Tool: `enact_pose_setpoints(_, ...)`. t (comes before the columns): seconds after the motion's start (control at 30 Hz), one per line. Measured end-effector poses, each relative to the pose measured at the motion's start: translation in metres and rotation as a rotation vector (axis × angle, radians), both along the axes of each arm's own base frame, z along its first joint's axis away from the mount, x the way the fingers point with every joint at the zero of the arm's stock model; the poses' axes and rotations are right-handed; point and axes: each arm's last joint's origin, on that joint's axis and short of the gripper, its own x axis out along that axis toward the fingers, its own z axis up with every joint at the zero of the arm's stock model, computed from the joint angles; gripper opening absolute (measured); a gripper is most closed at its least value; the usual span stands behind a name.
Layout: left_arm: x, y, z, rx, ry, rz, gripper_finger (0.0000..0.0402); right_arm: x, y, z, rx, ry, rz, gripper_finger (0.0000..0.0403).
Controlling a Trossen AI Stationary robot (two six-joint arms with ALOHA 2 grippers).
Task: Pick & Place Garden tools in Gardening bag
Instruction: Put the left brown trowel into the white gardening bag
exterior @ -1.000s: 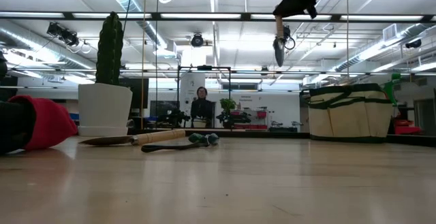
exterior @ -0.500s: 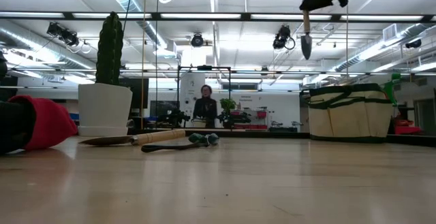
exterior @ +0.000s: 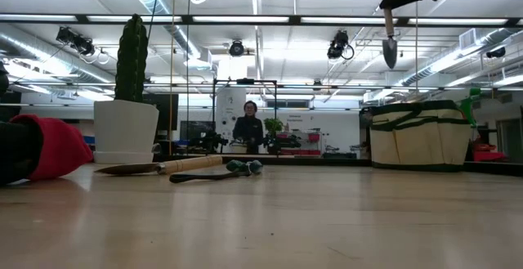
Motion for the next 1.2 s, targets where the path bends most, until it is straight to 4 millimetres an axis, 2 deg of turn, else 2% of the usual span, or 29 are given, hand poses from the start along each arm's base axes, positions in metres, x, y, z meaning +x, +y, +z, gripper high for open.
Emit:
enact_pose_setpoints(0.2,0.0,0.0,0.0,-0.017,-0.002,0.001,0.013,0.001,-0.001,-0.008,0.021,0.017,-0.009,0.0068)
enact_pose_setpoints(0.93,0.0,0.0,0.0,-0.018,-0.002,0.001,0.013,0.013,-0.017,-0.098,0.068,-0.081,-0.215,0.0068)
enact_pose_setpoints(1.2,0.0,0.0,0.0,-0.017,-0.001,0.001,0.013,0.014,-0.02,-0.124,0.088,-0.094,-0.279,0.0068)
